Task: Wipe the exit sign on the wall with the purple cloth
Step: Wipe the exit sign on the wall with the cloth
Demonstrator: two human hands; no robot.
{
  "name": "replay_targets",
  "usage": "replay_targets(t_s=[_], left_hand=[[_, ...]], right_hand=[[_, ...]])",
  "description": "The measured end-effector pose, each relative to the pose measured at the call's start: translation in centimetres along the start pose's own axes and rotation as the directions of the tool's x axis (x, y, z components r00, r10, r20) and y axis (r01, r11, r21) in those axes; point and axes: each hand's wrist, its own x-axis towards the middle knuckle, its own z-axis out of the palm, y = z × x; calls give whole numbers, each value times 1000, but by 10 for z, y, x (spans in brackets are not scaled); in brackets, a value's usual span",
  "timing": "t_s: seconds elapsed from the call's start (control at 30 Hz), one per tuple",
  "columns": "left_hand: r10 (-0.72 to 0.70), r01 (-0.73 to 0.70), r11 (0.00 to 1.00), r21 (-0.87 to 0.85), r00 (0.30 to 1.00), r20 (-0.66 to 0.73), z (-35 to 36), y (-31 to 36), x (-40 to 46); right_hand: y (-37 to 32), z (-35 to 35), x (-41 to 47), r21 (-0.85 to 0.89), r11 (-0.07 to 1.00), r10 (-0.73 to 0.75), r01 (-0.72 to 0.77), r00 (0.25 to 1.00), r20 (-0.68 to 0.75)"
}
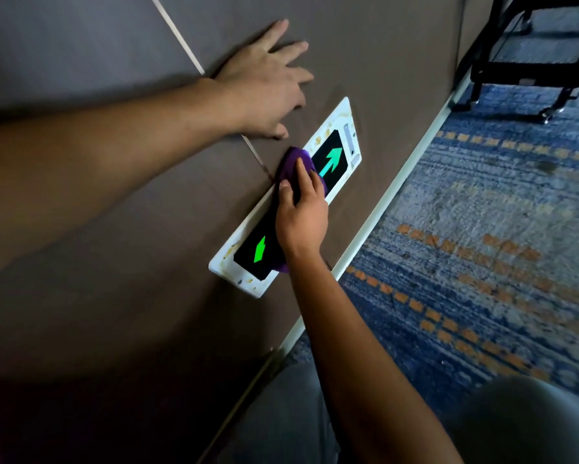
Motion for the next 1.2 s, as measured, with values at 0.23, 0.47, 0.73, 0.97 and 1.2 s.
replay_targets(t_s=[0.23,0.47,0.73,0.97,1.2], left_hand=[[-36,39,995,89,999,-39,8,5,-14],[-86,103,981,166,990,-109,13,13,-15],[-91,96,981,171,995,-37,3,10,-15],[-101,103,981,166,995,-23,3,11,-13],[-69,71,987,147,997,-19,6,16,-2]], right_hand=[[4,5,-17,19,1000,-22,22,1000,-4],[13,-1,-7,105,994,-15,7,997,75],[16,-15,23,30,998,-59,55,987,148],[23,-18,35,-106,983,-134,150,980,148],[21,3,-14,-120,987,-101,106,994,43]])
